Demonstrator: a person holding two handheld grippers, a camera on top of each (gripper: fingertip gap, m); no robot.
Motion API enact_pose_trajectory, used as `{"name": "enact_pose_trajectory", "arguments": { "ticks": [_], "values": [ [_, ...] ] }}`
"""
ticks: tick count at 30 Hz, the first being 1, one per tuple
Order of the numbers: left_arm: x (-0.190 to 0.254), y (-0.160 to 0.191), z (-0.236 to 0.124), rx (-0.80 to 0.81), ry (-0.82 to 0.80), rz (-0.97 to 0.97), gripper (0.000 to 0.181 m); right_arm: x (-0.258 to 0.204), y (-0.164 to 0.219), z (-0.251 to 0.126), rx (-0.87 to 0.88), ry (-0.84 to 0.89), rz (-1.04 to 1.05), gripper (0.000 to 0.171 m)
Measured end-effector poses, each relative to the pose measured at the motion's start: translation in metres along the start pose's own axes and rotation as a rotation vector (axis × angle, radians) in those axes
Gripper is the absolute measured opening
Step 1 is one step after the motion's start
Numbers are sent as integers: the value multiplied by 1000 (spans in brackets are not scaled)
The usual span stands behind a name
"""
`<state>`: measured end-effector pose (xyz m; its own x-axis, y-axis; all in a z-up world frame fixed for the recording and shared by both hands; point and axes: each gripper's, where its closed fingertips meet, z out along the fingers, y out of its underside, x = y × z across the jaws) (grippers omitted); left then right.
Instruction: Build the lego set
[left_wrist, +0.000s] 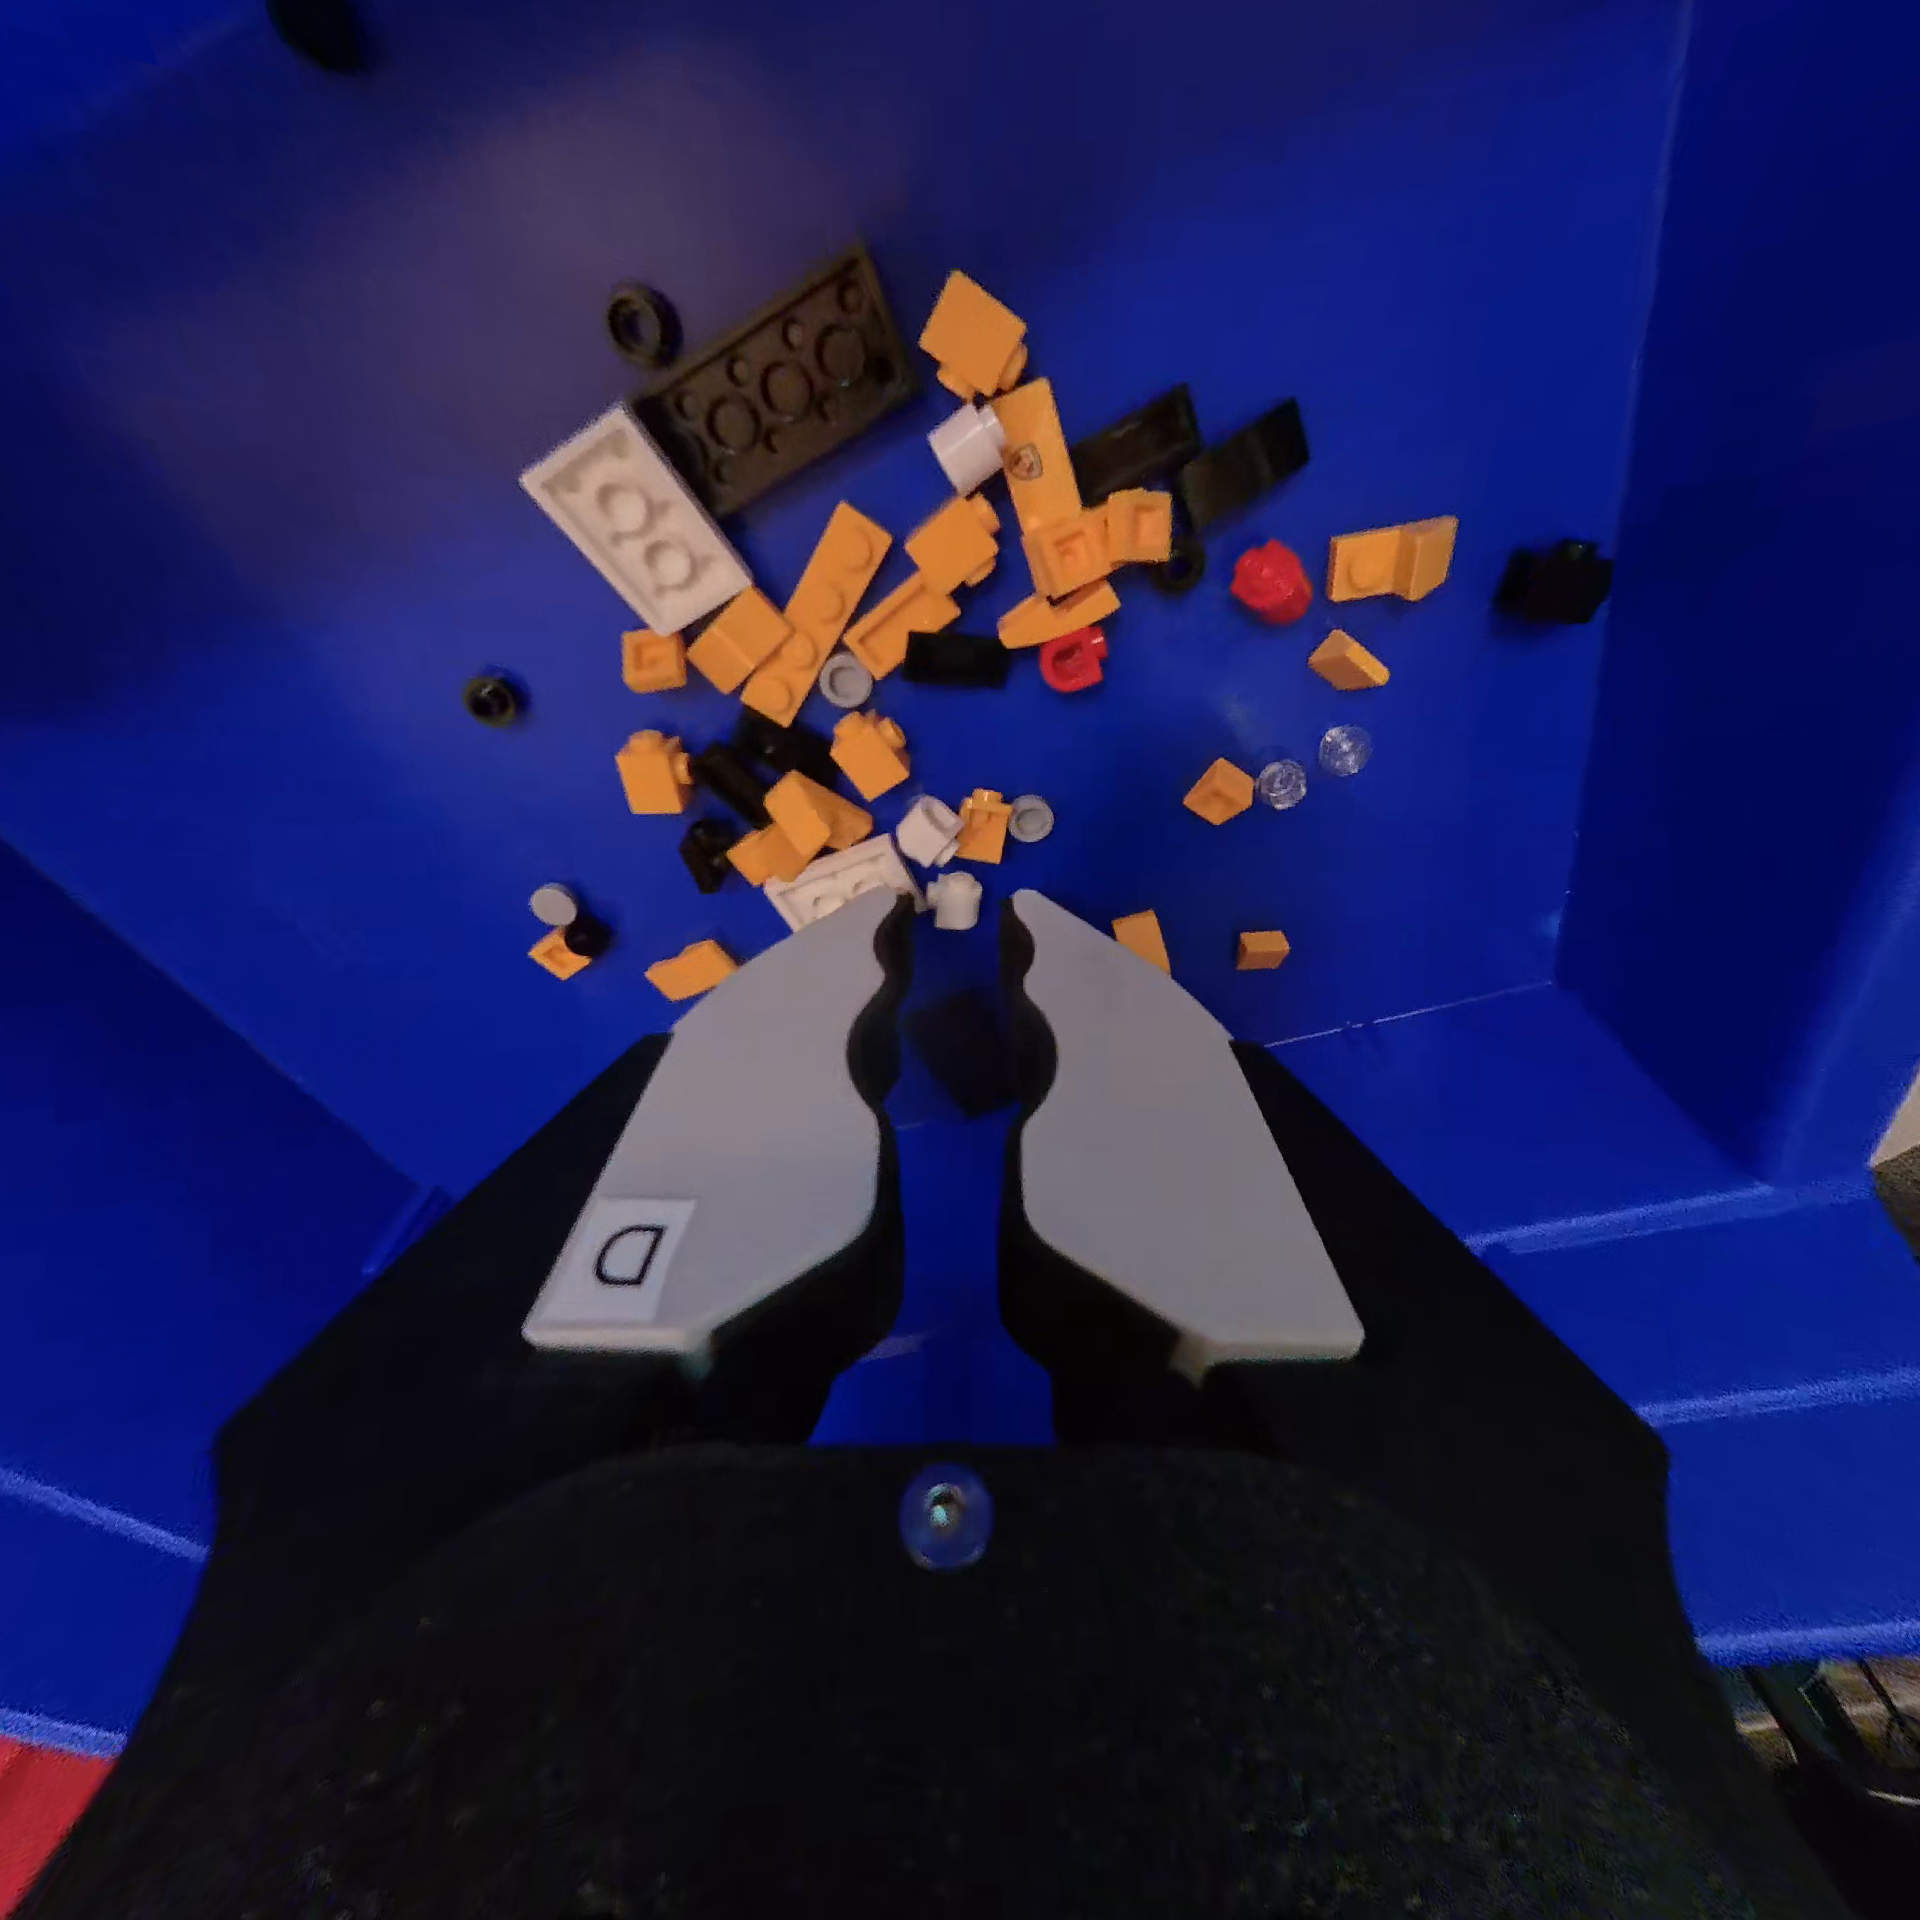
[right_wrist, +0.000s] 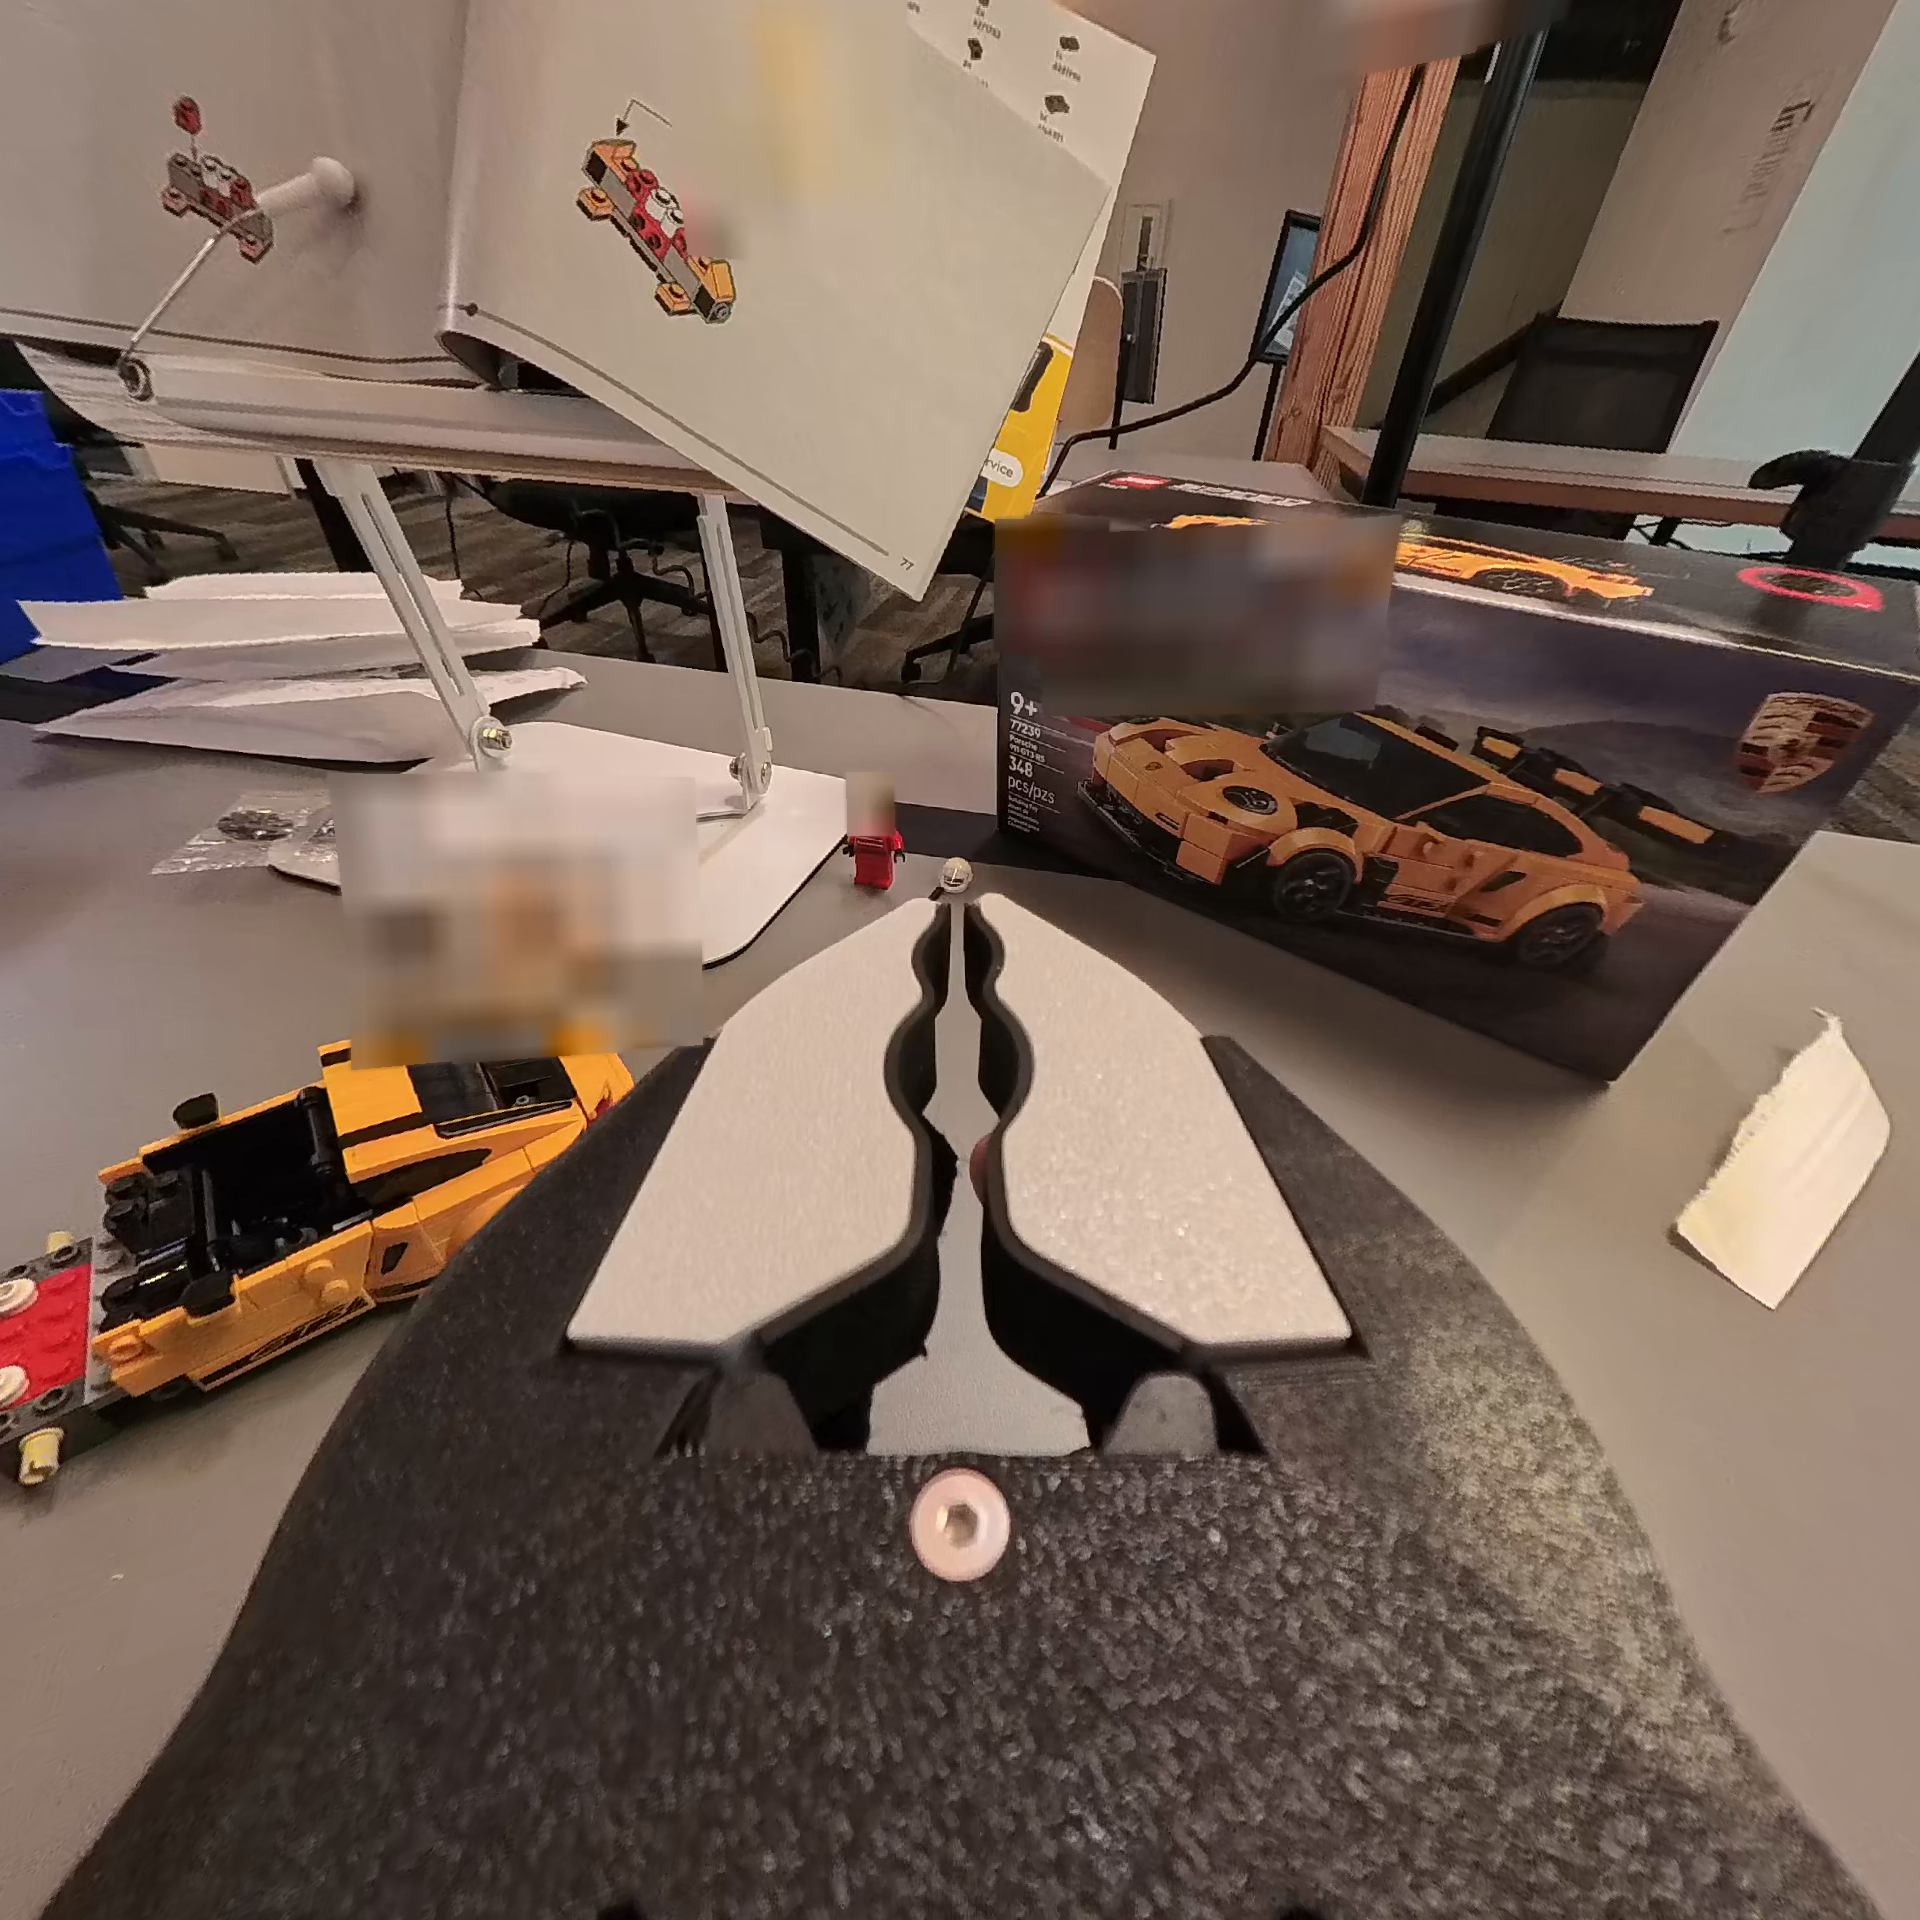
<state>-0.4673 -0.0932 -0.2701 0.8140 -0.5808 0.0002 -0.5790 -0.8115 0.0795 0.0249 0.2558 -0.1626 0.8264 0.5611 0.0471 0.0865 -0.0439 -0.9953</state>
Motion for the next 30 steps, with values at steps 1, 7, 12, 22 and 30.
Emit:
{"name": "enact_pose_trajectory", "arguments": {
  "ticks": [1,7,12,22,30],
  "values": [
    [0,0,0,-5,3,-4,14,0,0,0,-1,0,2,2],
    [0,-4,-5,12,-26,2,10,1,-1,0,2,-1,10,2],
    [17,-44,-55,294,-124,59,9,1,-3,-2,12,-4,15,2],
    [158,-203,-113,897,-21,395,8,-4,-10,-5,37,-21,4,2],
    [244,-297,-35,828,176,615,8,-7,-10,-6,38,-32,-13,2]
  ]
}}
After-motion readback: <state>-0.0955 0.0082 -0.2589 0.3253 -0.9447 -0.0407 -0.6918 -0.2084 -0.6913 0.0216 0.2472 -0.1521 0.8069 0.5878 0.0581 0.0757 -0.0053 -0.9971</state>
